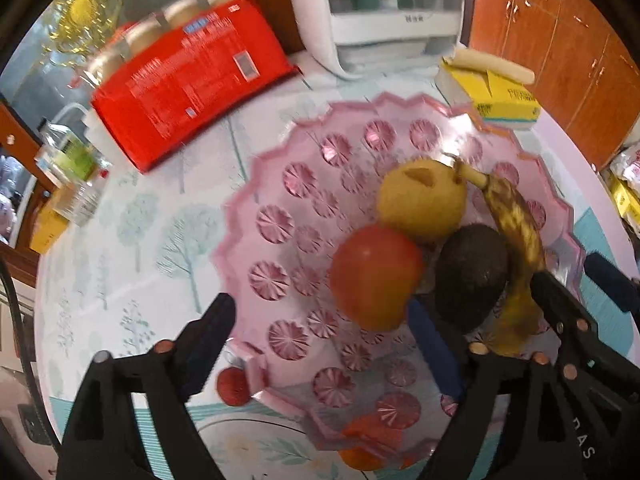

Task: Organize fruits
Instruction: 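Open both tools to release the apple and banana into the bowl, then withdraw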

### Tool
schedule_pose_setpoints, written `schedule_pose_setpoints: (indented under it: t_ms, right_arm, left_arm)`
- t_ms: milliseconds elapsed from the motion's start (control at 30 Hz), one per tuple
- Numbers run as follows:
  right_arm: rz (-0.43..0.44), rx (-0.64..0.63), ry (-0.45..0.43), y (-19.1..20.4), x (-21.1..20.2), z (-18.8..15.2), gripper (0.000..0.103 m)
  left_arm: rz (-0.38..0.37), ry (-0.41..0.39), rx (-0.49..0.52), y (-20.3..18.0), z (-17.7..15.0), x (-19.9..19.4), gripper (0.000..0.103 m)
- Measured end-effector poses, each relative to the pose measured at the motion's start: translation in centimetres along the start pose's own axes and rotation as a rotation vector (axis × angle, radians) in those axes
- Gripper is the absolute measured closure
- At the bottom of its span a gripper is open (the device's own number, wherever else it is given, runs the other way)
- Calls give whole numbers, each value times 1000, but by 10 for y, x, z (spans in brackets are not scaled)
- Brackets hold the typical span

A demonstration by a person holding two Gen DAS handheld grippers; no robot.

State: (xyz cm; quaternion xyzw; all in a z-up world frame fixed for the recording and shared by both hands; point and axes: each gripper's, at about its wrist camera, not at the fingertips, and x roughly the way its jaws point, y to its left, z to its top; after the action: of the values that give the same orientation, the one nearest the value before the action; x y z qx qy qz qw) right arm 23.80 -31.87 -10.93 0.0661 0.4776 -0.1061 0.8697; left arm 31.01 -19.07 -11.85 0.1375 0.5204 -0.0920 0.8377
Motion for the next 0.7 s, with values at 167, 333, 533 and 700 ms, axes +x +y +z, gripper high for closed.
schedule_pose_setpoints:
  t_ms: [167,333,533,700]
  right_arm:
    - [6,-13,-7,4,-11,-3,43]
    - [23,-15,-12,9,-24,-6,42]
    - [23,-12,-1,10,-37,-11,42]
    - [23,-11,1,12,-49,-15,41]
  left_arm:
    - [-5,-7,-7,7,-1,-10,11]
    - [-7,-11,-14,13,-7,-21,11]
    - [-23,-25,-42,26,-16,-39,11]
    - [-32,-47,-65,39,-24,-59,11]
